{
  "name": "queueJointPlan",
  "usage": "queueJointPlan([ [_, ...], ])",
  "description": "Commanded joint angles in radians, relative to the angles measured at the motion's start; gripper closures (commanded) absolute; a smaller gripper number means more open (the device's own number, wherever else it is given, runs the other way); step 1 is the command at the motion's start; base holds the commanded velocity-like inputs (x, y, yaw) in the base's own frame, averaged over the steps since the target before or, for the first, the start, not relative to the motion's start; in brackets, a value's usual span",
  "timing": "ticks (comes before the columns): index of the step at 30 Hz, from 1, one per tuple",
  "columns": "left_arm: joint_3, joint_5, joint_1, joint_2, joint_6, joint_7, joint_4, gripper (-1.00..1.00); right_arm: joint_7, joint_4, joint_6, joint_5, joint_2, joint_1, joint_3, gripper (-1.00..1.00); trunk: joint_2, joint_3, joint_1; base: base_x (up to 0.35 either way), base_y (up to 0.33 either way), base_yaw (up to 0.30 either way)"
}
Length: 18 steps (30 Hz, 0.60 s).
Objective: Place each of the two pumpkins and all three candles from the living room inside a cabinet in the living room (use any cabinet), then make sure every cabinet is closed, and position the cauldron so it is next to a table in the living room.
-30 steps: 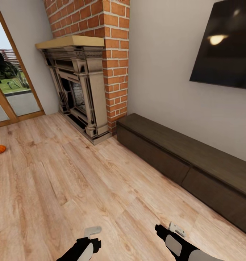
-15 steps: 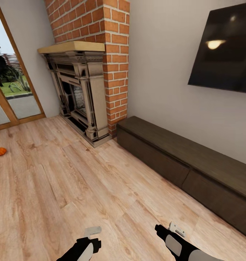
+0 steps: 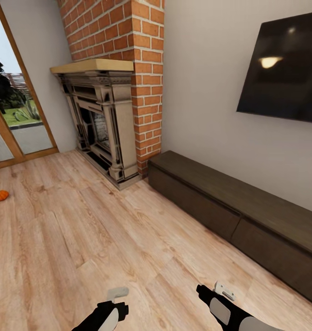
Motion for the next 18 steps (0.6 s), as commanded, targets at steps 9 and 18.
queueJointPlan([
  [9, -0.006, 0.010, -0.001, 0.001, 0.002, 0.010, -0.002, -1.00, -0.006, -0.001, -0.004, -0.011, 0.000, 0.000, 0.009, -1.00, 0.000, 0.014, 0.000, 0.000, 0.000, 0.000],
  [18, -0.006, 0.010, -0.001, 0.002, 0.002, 0.009, -0.002, -1.00, -0.006, -0.001, -0.004, -0.011, 0.000, 0.000, 0.009, -1.00, 0.000, 0.029, 0.000, 0.000, 0.000, 0.000],
])
